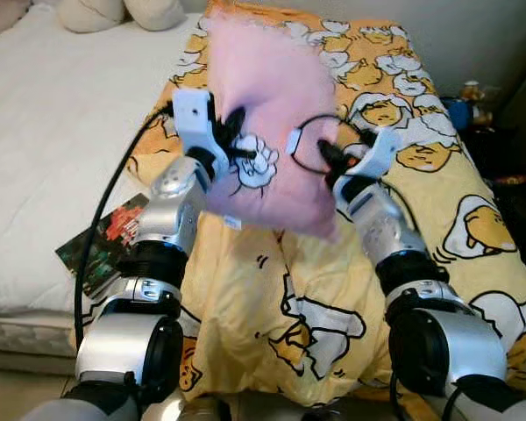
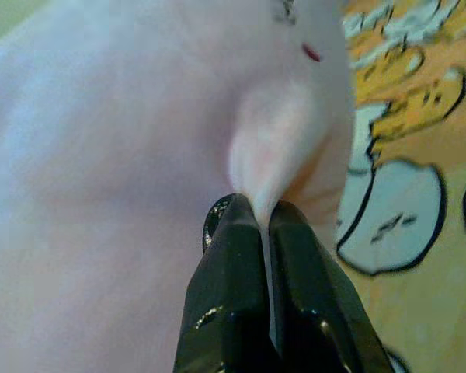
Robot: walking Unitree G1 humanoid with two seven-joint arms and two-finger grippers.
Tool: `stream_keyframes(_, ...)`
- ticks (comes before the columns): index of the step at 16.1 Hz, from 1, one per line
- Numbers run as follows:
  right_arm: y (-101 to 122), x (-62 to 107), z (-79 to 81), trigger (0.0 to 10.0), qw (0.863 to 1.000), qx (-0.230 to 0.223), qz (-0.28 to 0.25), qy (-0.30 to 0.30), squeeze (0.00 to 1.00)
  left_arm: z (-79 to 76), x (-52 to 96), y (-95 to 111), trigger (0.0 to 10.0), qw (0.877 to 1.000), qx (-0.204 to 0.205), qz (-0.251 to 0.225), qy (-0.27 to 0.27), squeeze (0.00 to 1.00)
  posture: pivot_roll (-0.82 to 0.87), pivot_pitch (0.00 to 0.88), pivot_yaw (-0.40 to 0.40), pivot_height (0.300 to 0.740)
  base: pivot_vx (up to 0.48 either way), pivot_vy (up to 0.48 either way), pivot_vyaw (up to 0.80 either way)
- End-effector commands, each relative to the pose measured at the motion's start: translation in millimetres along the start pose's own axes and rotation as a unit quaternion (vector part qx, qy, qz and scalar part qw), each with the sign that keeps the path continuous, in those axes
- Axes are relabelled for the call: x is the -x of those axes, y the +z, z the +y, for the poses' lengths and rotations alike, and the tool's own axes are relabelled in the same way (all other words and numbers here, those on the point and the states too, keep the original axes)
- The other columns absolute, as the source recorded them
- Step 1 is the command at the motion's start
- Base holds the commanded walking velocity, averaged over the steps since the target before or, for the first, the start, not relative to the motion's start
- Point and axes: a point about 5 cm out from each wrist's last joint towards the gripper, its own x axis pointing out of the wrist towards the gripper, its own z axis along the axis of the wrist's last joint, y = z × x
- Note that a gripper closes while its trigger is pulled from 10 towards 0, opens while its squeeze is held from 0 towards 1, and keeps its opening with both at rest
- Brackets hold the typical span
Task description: Clean up the room
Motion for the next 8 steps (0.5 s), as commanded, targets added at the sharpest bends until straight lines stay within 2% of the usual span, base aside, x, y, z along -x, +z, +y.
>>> stream_keyframes(1,20,-1.7,5.5,0.0,0.998,0.052,-0.042,0.007,0.0,0.8,-5.6,29,0.0,0.998,-0.027,-0.053,0.0,0.0,0.01,0.0,0.018,0.74,0.0,0.0,0.0)
stream_keyframes(2,24,-1.6,6.5,0.0,0.996,0.077,-0.049,0.002,0.0,1.5,-6.1,33,0.0,0.998,-0.034,-0.058,0.002,0.0,0.01,0.0,0.018,0.74,0.0,0.0,0.0)
stream_keyframes(3,27,-1.2,6.0,0.0,0.994,0.097,-0.056,-0.01,0.0,1.7,-6.1,35,1.7,0.997,-0.041,-0.063,0.001,0.0,0.01,0.0,0.016,0.74,0.0,0.0,0.0)
stream_keyframes(4,28,0.4,3.0,0.0,0.99,0.128,-0.059,-0.029,0.0,2.5,-5.5,35,10.0,0.997,-0.044,-0.067,0.002,0.0,0.01,0.0,0.013,0.74,0.0,0.0,0.0)
stream_keyframes(5,28,6.9,1.3,10.0,0.979,0.182,-0.077,-0.044,0.0,6.5,-2.6,29,10.0,0.997,-0.052,-0.063,0.015,0.0,0.01,0.0,0.013,0.74,0.0,0.0,0.0)
stream_keyframes(6,27,9.1,1.8,10.0,0.976,0.196,-0.081,-0.044,0.0,7.4,-1.4,28,10.0,0.996,-0.055,-0.062,0.019,0.0,0.01,0.0,0.013,0.74,0.0,0.0,0.0)
stream_keyframes(7,24,13.3,1.4,10.0,0.973,0.21,-0.083,-0.045,0.0,10.9,1.6,24,10.0,0.996,-0.061,-0.062,0.037,0.0,0.01,0.0,0.011,0.74,0.0,0.454,0.0)
stream_keyframes(8,14,20.9,-2.3,10.0,0.969,0.229,-0.077,-0.052,0.0,16.5,8.1,16,10.0,0.993,-0.063,-0.062,0.08,0.0,0.02,0.0,0.009,0.74,0.0,0.454,0.0)
